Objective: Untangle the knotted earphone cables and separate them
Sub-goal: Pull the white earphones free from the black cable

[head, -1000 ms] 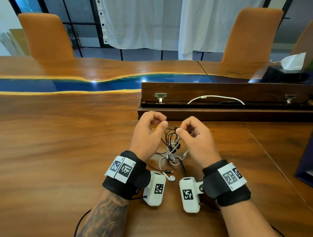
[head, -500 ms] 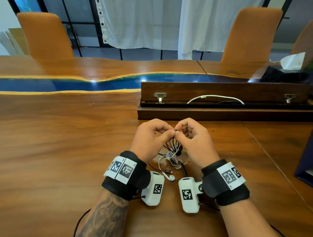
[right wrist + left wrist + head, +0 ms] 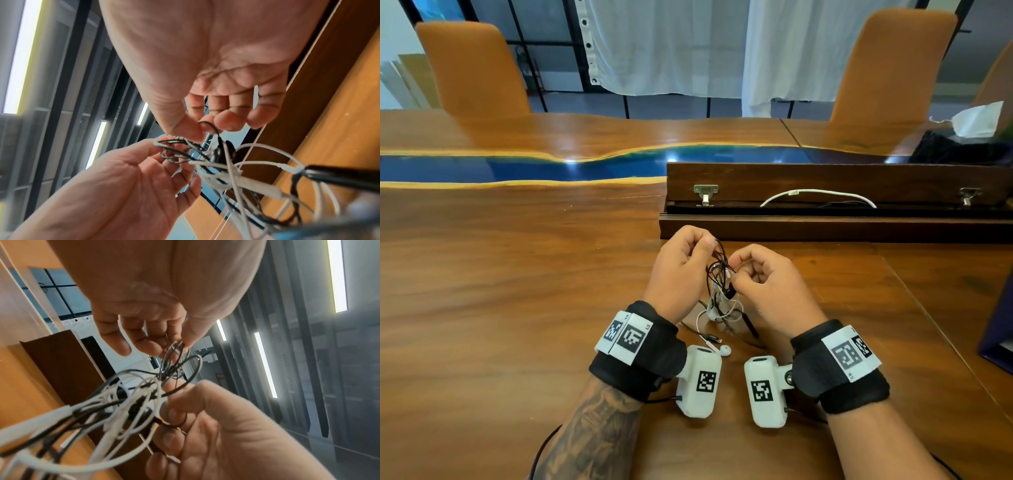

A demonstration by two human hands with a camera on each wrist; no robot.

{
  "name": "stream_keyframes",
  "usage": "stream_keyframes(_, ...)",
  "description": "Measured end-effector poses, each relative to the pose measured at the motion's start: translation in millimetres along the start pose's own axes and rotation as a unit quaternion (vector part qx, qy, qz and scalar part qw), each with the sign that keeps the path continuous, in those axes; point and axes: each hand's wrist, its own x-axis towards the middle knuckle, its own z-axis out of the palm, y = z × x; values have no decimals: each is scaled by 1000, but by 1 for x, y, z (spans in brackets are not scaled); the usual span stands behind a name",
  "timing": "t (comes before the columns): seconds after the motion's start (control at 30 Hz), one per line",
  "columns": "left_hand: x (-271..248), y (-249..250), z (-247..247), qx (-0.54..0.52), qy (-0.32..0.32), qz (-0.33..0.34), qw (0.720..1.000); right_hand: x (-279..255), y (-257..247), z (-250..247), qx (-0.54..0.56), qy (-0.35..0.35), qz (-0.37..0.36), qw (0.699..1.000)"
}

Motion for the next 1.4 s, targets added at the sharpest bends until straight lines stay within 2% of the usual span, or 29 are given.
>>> stream_keyframes(0.3,-2,-4,-1,-29,-28,-30,999,-2,-3,-2,7,16,-12,1000)
stream_keyframes(0.53,-3,-3,-1,22,-42,-11,999,-2,-2,-2,-34,12,-21,999)
stream_keyframes(0.77,-4,0,2,102,-28,-6,994,-3,-5,2,-30,58,-1,998)
stream_keyframes(1.03,-8,1,9,32,-12,12,999,-3,-6,0,-7,-39,10,999)
stream_keyframes(1.23,-6,1,8,33,31,25,999,-2,-3,1,-14,-15,2,1000)
stream_keyframes(1.4,-8,6,9,-17,-16,4,1000,-1,0,0,-42,11,0,999)
